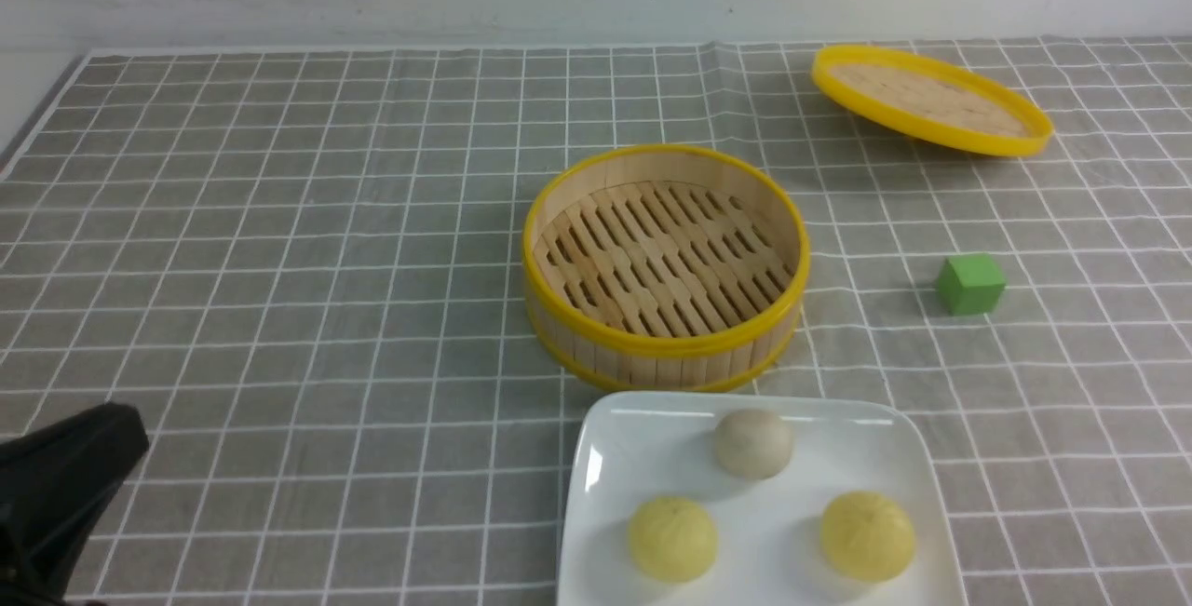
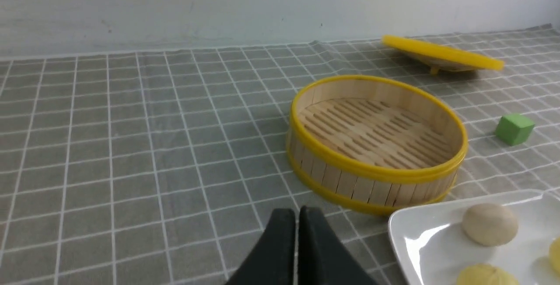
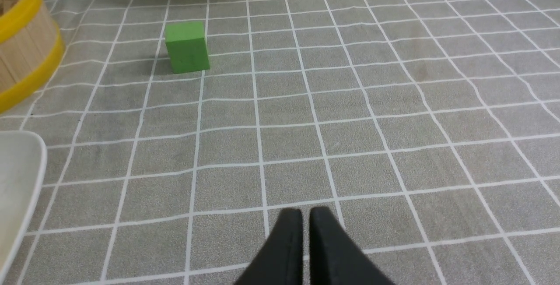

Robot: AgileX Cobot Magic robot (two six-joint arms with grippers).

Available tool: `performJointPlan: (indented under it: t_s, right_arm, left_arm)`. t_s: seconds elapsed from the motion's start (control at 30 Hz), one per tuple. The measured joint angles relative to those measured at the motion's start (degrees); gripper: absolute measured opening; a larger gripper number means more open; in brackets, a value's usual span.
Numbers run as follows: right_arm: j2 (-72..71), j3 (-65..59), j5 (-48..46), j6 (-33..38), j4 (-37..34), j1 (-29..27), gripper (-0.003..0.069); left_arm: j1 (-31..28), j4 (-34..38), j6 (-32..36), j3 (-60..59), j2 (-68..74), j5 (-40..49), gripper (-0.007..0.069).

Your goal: Put the steamed buns into the plate on the grey tablecloth.

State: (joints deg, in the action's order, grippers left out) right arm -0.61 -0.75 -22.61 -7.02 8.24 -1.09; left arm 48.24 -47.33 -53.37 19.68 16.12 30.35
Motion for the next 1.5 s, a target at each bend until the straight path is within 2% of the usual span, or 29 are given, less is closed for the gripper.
performJointPlan:
  t_s: [0.27, 0.37, 0.47, 0.53, 0.57, 0.6, 0.63, 0.67, 0.77, 0.93, 0.97, 1.0, 1.1, 1.5]
  right_arm:
    - [0.0, 0.0, 0.0, 0.0, 0.0, 0.0, 0.0067]
    - [0.0, 0.0, 0.0, 0.0, 0.0, 0.0, 0.007]
    - [0.0, 0.0, 0.0, 0.0, 0.0, 0.0, 0.0073]
    - [0.0, 0.0, 0.0, 0.0, 0.0, 0.0, 0.0078]
    - [0.0, 0.0, 0.0, 0.0, 0.0, 0.0, 0.0079]
    - [0.0, 0.0, 0.0, 0.0, 0.0, 0.0, 0.008]
    - [0.0, 0.0, 0.0, 0.0, 0.0, 0.0, 0.0081]
    - [0.0, 0.0, 0.0, 0.0, 0.0, 0.0, 0.0084]
    - [0.0, 0.0, 0.0, -0.1, 0.0, 0.0, 0.009]
    - [0.0, 0.0, 0.0, -0.1, 0.0, 0.0, 0.0096]
    - [0.0, 0.0, 0.0, -0.1, 0.0, 0.0, 0.0097]
    - [0.0, 0.0, 0.0, -0.1, 0.0, 0.0, 0.0098]
    - [0.0, 0.0, 0.0, -0.1, 0.0, 0.0, 0.0103]
    - [0.0, 0.0, -0.1, -0.1, 0.0, 0.0, 0.0114]
  left_arm:
    - [-0.3, 7.2, 1.4, -7.3, 0.1, 1.7, 0.0041]
    - [-2.6, 9.3, 3.2, -8.4, 0.1, -0.4, 0.0045]
    - [-7.5, 16.3, 11.3, -9.7, 0.1, -4.1, 0.0048]
    - [-13.4, 25.6, 23.1, -11.3, 0.1, -9.6, 0.0052]
    - [-14.4, 26.3, 24.2, -11.4, 0.1, -10.2, 0.0052]
    - [-18.8, 32.6, 33.2, -12.9, 0.1, -15.4, 0.0054]
    - [-19.3, 33.3, 34.0, -12.9, 0.1, -15.4, 0.0054]
    - [-23.0, 37.1, 39.3, -14.6, 0.1, -19.4, 0.0055]
    - [-29.4, 40.3, 44.3, -18.0, -2.7, -24.4, 0.0055]
    - [-37.3, 39.8, 45.6, -21.0, -11.3, -21.7, 0.0059]
    - [-41.0, 39.7, 45.5, -21.2, -14.5, -18.2, 0.0063]
    - [-41.4, 39.7, 45.5, -21.2, -14.8, -18.2, 0.0064]
    - [-47.2, 39.6, 45.5, -21.3, -16.7, -10.3, 0.0069]
    - [-49.1, 39.1, 44.9, -21.2, -16.7, -9.1, 0.0073]
